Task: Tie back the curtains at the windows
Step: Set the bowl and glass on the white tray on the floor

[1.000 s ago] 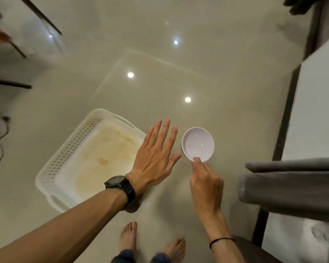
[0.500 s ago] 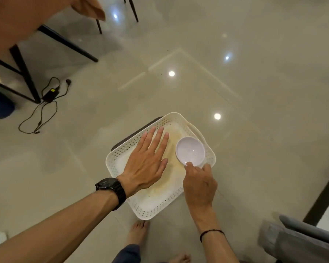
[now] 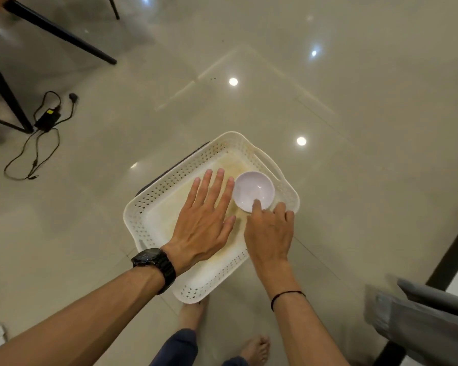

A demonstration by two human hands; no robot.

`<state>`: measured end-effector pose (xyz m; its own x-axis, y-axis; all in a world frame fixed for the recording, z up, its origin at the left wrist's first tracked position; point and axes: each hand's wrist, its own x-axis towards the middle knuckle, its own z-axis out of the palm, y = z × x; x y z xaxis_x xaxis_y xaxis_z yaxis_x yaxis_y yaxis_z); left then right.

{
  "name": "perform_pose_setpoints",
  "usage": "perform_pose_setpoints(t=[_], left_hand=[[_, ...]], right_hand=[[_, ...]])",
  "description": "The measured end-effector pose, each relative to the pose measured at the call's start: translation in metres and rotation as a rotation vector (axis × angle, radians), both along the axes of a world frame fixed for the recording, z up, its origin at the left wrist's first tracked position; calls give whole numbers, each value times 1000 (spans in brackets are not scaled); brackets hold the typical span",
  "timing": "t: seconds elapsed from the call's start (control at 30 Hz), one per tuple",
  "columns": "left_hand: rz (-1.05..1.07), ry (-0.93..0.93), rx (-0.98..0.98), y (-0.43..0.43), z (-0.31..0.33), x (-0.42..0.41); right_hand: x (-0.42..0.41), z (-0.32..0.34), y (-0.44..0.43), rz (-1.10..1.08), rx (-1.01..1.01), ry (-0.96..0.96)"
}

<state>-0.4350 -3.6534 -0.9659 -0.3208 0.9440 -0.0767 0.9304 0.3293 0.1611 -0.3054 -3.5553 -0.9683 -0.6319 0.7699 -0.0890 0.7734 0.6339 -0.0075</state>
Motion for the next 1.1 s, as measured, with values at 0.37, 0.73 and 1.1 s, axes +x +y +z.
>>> perform_pose_setpoints(t=[0.37,0.73,1.1], left_hand=[[-231,-42,187,108,45,109],[-656,-9,169,170,41,341],[-1143,-8,-45,158,-22,532]], right_hand=[[132,54,41,-263,-7,227],[380,56,39,-695,47,159],[587,-23,-21,-1152,-108,11]])
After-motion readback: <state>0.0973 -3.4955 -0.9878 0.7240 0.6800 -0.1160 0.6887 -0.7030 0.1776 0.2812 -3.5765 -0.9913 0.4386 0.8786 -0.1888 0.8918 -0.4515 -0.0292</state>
